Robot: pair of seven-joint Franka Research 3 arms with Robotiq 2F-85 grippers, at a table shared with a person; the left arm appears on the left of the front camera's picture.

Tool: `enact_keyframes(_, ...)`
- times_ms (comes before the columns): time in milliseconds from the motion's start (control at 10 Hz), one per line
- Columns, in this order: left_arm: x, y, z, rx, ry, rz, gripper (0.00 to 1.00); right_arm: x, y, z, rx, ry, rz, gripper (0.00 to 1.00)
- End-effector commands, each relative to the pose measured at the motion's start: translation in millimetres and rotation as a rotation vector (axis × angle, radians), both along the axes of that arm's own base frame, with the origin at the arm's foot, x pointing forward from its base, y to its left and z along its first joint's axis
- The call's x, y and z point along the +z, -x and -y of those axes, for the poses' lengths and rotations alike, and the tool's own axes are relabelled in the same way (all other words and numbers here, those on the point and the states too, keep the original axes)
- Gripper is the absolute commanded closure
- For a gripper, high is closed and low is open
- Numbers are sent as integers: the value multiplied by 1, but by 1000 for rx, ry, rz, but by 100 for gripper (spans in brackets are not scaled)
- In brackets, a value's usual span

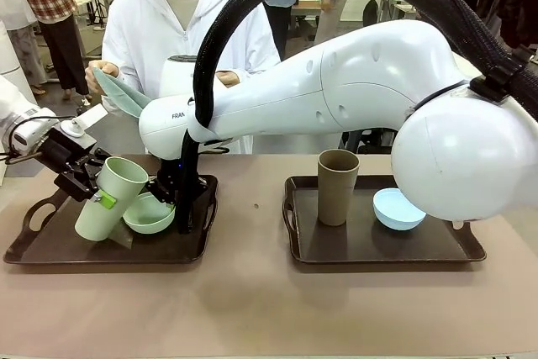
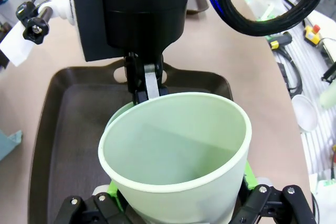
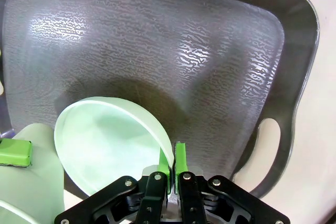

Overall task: Set up a tray with a mat and arrange the tableware.
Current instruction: Pick up the Picnic Bowl and Reusable plastic cup from the Handle tray in front of the human's position and hold them in the air.

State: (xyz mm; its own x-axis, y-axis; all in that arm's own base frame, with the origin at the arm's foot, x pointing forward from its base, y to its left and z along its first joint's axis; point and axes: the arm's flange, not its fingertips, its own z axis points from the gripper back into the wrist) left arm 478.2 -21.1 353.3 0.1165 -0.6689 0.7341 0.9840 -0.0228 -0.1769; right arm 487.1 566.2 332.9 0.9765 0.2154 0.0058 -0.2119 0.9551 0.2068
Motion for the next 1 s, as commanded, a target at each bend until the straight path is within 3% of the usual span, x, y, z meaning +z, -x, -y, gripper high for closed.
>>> enact_keyframes(0,0,0,0,-7,4,6,2,-1,0,0,0,0,-1,100)
enact_keyframes(900,-9,-1,-6,-29,0,-38,1,-1,0,0,0,0,-1,100)
